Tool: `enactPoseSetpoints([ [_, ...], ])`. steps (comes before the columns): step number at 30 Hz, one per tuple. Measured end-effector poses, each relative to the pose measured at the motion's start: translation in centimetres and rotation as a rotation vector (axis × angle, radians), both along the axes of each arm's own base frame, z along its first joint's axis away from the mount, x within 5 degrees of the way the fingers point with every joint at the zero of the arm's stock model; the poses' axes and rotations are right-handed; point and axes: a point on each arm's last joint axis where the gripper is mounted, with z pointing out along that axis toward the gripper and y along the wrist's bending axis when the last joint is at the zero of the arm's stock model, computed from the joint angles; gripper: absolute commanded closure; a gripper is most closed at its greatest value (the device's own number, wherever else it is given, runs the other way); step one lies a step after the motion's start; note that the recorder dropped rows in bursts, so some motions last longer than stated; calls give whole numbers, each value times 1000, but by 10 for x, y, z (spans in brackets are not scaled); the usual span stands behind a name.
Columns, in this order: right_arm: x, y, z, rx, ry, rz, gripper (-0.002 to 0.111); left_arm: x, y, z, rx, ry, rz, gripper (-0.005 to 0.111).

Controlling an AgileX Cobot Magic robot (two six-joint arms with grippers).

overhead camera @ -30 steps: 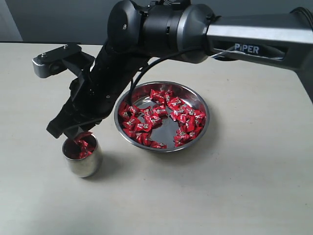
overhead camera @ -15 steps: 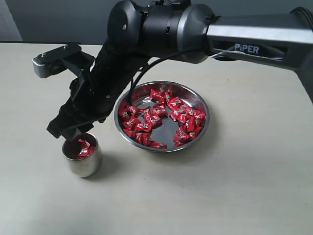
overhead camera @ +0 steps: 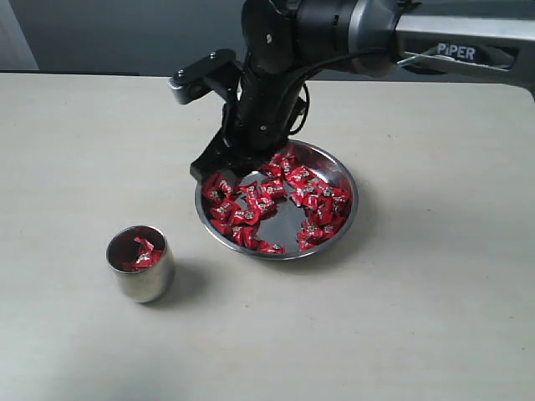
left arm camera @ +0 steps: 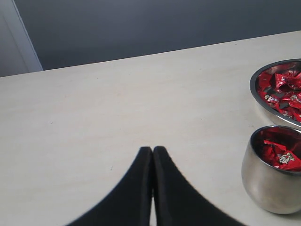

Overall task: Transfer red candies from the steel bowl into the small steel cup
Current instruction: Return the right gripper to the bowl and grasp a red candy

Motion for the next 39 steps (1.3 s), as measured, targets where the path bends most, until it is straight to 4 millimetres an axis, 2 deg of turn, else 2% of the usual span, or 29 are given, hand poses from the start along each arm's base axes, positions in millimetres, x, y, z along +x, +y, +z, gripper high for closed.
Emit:
enactPoseSetpoints([
  [5,12,-9,-19,-26,41,-53,67,0,0,0,0,0,0,106],
  [10,15,-8,-47,-69,90,-59,67,0,0,0,0,0,0,106],
  [15,18,-10,-68,-125,102,-68,67,0,0,0,0,0,0,106],
  [32,25,-10,-84,-153,61,-76,68,0,0,0,0,0,0,106],
  [35,24,-11,-89,-165,75,-77,76,0,0,0,0,0,0,106],
  [39,24,-11,-90,-165,77,-79,102,0,0,0,0,0,0,106],
])
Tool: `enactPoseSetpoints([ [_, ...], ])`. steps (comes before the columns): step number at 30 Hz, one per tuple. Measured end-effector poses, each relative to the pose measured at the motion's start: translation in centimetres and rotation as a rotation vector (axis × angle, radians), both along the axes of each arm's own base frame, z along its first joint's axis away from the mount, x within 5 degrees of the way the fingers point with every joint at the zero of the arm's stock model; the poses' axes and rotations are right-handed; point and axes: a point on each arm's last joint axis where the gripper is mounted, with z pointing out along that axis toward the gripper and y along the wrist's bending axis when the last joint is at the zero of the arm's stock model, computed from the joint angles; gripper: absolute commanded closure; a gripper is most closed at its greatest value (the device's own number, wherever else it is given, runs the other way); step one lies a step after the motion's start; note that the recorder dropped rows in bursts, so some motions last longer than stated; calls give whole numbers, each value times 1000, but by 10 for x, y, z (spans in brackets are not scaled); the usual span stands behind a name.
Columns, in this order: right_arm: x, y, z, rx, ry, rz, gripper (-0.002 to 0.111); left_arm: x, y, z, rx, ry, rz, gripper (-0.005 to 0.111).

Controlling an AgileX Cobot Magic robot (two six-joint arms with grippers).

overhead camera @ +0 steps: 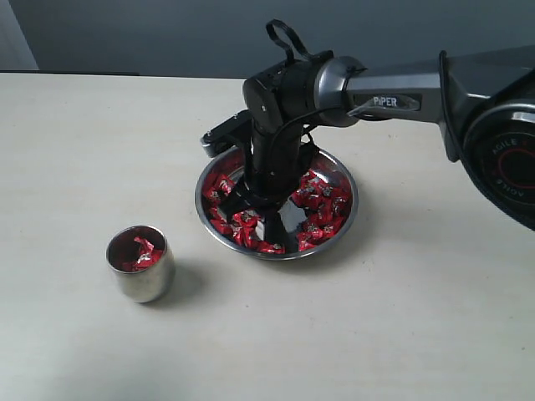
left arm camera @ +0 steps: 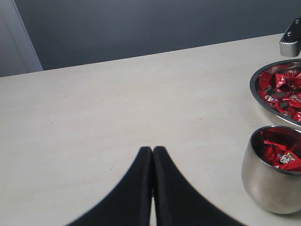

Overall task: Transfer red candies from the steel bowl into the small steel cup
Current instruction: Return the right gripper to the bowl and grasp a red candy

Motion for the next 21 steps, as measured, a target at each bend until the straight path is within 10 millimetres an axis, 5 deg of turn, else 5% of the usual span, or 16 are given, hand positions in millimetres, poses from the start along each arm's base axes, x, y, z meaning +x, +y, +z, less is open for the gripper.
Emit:
enactPoseSetpoints([
  [2,0,0,0,0,0,0,109,0,0,0,0,0,0,106],
  [9,-2,-2,1,-17,21,-3,109,0,0,0,0,0,0,106],
  [21,-15,11,72,170,-73,-12,109,0,0,0,0,0,0,106],
])
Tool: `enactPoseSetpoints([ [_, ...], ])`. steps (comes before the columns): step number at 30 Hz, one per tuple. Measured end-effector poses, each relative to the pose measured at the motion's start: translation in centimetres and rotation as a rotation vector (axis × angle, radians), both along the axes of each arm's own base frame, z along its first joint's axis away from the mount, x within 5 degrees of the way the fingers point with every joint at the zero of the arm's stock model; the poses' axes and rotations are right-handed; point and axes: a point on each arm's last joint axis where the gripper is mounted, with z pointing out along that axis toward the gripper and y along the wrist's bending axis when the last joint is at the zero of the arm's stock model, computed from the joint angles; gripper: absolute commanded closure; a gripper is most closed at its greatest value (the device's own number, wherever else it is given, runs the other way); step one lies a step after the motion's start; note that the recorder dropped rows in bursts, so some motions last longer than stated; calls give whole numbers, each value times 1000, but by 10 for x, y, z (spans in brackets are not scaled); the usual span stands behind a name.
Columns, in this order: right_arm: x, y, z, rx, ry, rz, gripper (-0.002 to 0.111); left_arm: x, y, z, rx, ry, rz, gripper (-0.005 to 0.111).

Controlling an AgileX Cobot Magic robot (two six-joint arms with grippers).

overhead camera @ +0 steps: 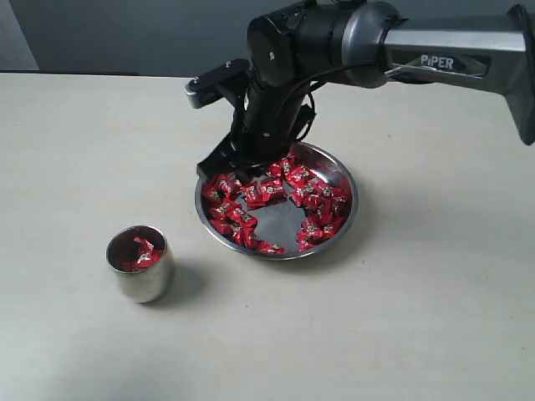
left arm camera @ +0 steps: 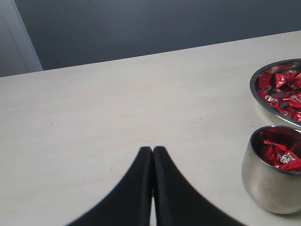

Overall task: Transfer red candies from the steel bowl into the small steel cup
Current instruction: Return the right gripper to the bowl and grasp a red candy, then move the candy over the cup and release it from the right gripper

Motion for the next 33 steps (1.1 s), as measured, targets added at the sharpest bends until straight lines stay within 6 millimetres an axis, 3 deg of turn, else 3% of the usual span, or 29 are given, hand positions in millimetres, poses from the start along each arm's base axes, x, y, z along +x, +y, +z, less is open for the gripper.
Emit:
enactPoseSetpoints([
  [6,-36,35,25,126,2,143,109,0,0,0,0,0,0,106],
  [11,-66,61,30,159,12,252,109,0,0,0,0,0,0,106],
  [27,-86,71,30,190,97,351,109,0,0,0,0,0,0,106],
  [29,-87,72,27,187,105,364,105,0,0,0,0,0,0,106],
  [31,-86,73,20,176,121,368,84,0,0,0,0,0,0,106],
  [33,-86,74,13,166,135,368,80,0,0,0,0,0,0,106],
])
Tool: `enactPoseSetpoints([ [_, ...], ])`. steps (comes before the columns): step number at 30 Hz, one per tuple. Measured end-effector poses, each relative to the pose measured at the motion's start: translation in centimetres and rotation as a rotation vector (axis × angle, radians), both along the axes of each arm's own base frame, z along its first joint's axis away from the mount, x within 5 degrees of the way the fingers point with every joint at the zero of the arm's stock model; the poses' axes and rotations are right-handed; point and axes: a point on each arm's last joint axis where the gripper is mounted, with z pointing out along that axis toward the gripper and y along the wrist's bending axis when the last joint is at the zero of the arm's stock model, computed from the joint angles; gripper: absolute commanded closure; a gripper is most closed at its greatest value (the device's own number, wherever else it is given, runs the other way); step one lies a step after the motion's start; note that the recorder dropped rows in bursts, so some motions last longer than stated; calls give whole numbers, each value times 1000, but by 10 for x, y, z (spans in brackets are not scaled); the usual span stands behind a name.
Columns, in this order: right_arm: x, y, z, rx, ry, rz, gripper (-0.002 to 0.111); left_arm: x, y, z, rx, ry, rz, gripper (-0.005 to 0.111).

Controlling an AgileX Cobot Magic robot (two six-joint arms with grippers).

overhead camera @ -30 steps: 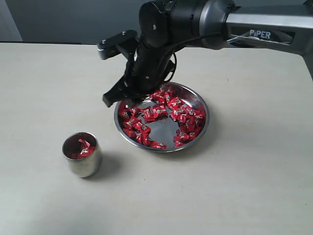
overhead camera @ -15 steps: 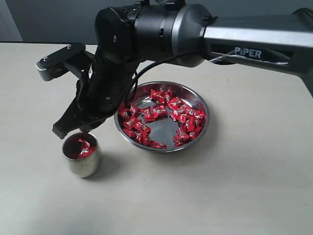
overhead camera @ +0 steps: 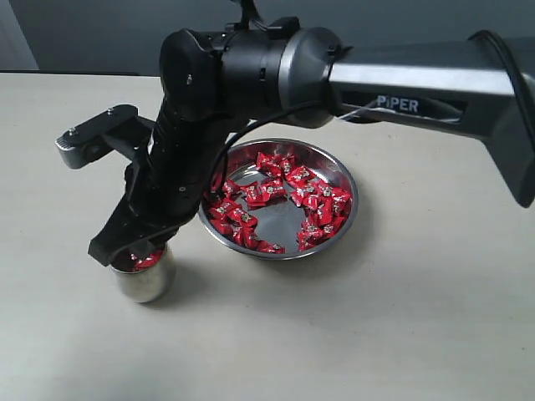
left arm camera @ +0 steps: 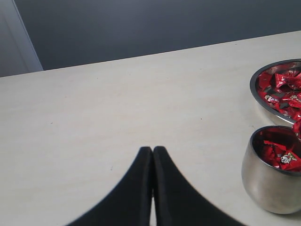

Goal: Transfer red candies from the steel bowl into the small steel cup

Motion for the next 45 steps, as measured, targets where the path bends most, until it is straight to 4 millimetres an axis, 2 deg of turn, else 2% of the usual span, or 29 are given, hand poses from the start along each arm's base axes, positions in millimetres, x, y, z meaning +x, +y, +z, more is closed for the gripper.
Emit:
enactPoseSetpoints([
  [12,8,-2,-1,-10,-71,-21,80,0,0,0,0,0,0,106],
  [23,63,-57,-8,-168,-95,-284,80,0,0,0,0,0,0,106],
  [31,91,-80,-27,-205,-100,-352,80,0,0,0,0,0,0,106],
  [33,97,-86,-34,-217,-101,-365,76,0,0,0,0,0,0,106],
  [37,105,-94,-48,-251,-91,-378,60,0,0,0,0,0,0,106],
  [45,113,-96,-61,-268,-134,-368,60,0,0,0,0,0,0,106],
])
